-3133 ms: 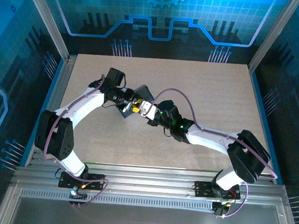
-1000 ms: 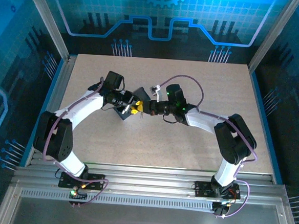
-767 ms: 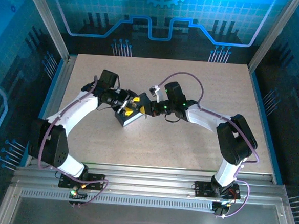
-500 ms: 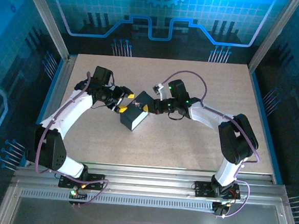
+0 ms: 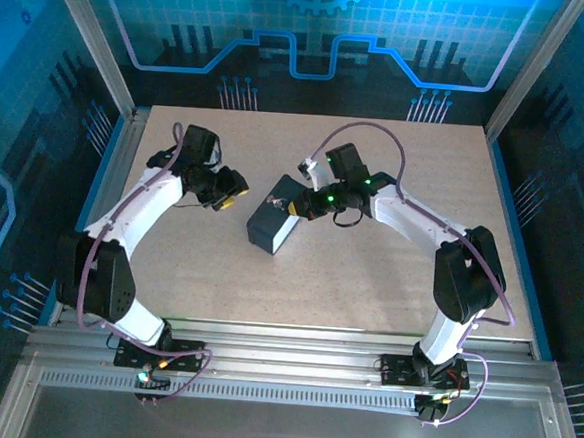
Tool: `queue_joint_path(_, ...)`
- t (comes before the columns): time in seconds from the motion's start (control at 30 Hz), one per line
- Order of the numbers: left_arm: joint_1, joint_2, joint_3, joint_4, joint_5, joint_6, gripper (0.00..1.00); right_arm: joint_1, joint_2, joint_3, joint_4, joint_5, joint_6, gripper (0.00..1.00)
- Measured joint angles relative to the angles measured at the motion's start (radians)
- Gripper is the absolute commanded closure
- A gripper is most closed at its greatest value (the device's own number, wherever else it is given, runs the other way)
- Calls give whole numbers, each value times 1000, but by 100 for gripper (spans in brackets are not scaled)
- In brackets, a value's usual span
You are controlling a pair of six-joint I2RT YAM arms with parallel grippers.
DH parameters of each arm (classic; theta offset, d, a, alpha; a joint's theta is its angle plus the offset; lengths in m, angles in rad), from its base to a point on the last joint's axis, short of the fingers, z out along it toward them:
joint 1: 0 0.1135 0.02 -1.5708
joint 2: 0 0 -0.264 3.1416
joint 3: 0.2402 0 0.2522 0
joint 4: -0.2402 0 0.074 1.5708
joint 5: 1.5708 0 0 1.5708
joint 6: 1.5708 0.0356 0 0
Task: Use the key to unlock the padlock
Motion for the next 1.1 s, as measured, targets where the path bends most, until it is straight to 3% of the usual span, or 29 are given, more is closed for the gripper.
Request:
queue_joint_path(0.23,-106,24,-11,58,23,55,59,45,9,80,-135,130,-106,100)
queue_joint_path(0.47,-130,71,-47,104,26,74,61,58,11,113,-215,248,-187,97)
queue_joint_path(0.6,-146,105,-47,117,25,77,62,103,10,120,-221,388,-287,97)
queue_joint_path(0.8,-147,110,-47,137,23,76,64,203,-21,47,-123,659,-443,94)
queue_joint_path(1.1,-148,137,-47,158,22,69,65,262,-87,-134,124,852,-590,92)
